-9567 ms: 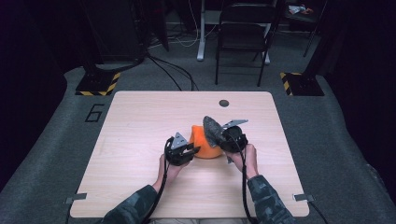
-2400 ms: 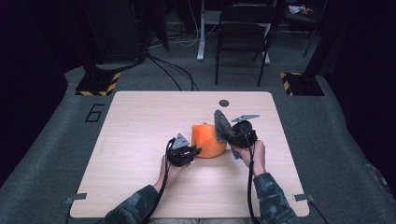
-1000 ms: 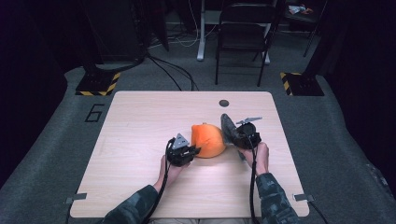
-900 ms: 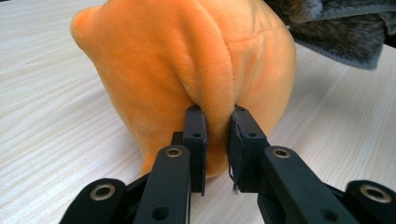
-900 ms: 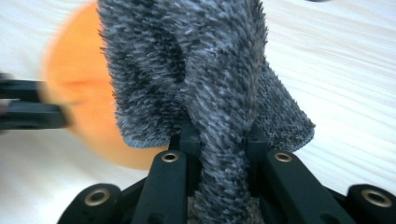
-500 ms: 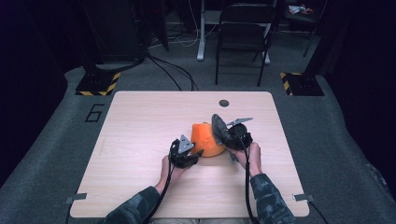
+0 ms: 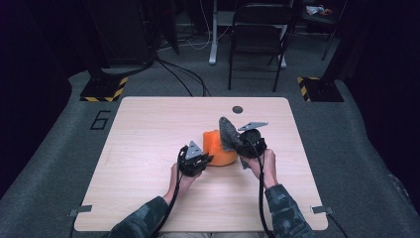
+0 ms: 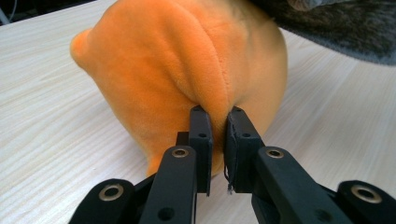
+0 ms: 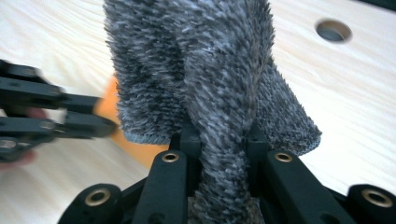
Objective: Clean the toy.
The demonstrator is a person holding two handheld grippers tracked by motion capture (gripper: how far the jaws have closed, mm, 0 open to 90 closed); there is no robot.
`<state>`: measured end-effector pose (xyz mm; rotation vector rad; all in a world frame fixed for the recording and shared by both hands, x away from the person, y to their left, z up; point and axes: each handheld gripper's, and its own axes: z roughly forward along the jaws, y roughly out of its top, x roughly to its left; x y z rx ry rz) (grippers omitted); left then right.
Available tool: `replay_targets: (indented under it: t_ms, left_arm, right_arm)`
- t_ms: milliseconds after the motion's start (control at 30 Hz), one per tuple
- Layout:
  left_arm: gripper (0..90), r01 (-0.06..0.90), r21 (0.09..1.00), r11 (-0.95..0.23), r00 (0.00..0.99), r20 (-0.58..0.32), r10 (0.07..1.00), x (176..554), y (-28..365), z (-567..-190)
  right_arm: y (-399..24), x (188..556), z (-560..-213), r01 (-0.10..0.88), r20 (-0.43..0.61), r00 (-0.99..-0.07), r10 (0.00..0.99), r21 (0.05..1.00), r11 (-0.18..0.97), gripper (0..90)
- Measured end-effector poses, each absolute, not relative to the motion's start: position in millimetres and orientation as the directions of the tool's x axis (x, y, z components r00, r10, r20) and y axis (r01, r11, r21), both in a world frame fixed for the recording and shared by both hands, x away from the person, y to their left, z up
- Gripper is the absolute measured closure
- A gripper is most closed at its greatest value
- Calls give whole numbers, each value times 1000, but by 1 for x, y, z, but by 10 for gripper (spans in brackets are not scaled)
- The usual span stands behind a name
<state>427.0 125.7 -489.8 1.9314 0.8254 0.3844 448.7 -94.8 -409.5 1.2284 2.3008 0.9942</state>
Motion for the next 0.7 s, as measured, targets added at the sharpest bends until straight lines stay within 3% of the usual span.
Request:
replay_targets:
  t_ms: [333,700]
  left_arm:
    - [822,386,868,-313,744,-92,662,426,123,-489]
    - [818,397,862,-315,737,-95,669,433,130,-496]
  right_arm:
    - [-64,444,-422,535,-92,-597,797,695,481,761]
    - [-100,462,-442,646,-66,-518,853,623,440,762]
